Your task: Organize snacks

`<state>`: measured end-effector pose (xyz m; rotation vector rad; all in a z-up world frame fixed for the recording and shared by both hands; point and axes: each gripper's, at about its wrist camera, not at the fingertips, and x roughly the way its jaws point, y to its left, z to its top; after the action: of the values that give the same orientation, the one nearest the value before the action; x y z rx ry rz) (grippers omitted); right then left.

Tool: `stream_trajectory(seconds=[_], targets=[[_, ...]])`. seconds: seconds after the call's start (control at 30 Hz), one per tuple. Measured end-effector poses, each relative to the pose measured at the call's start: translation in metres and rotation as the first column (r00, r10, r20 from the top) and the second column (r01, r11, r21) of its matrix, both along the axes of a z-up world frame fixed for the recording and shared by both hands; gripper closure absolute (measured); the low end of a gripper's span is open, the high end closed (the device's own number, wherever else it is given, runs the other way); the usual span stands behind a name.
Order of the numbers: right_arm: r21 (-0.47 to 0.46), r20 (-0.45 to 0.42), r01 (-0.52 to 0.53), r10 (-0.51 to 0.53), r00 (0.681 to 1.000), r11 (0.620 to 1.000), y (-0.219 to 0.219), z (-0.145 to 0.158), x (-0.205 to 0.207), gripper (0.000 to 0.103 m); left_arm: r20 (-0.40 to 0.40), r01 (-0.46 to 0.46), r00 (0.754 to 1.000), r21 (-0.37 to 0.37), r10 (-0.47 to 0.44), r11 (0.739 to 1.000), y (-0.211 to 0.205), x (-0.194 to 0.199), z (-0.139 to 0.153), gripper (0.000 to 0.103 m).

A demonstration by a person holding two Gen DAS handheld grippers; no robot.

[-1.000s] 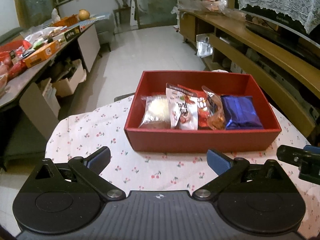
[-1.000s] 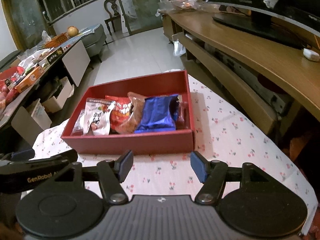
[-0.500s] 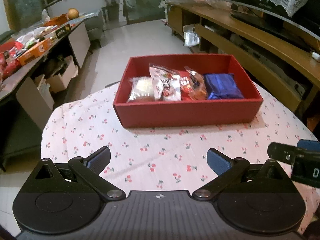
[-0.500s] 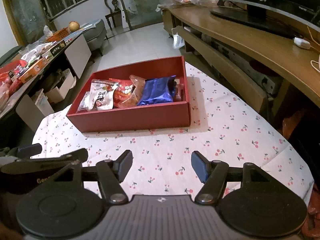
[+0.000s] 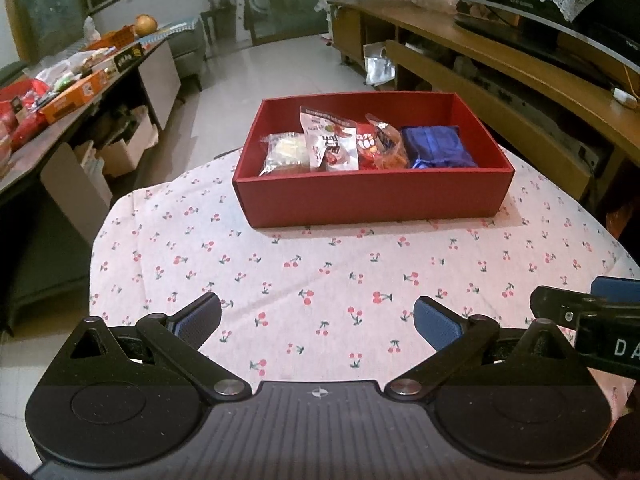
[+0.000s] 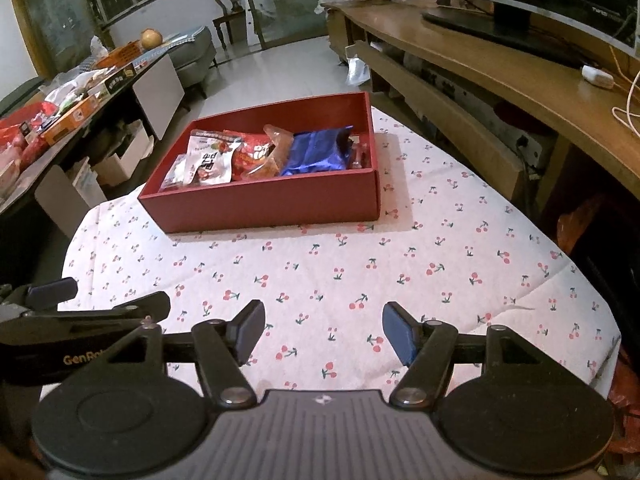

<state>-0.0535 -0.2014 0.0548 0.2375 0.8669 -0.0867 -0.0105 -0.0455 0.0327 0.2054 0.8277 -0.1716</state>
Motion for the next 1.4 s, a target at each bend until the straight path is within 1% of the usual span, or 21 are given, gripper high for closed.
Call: stream_trajectory(seconds=[0.13,0.63,1.0,1.4], targets=[[-0.002,-0.003,-0.004,0.004,1.0,1.0,0.004,-0.001,-0.006,0.022,-0.005,0.009,1.0,-0.003,-0.009,1.0,0.001,-0.006,-0.001,0.0],[-0.029,-0.031,-0.019,0.018,0.999,0.999,0.013,-0.007,-0.024,0.022,-0.08,0.007,0.997,-0.017,-0.008,1.0,0.011,-0.026,-0.013,0.0],[-0.048,-0.053,-0.033,0.03,0.998,0.998,0.021,-0.012,-0.034,0.022,-0.087,0.011,0.996,-0.022,-0.013,1.0,0.015,-0.037,-0.013,0.0],[-0.05,-0.061,-0.035,0.032,0.998,0.998,0.022,-0.014,-0.041,0.022,-0.074,0.012,0.997,-0.019,-0.013,1.0,0.018,-0.044,-0.012,0.0]])
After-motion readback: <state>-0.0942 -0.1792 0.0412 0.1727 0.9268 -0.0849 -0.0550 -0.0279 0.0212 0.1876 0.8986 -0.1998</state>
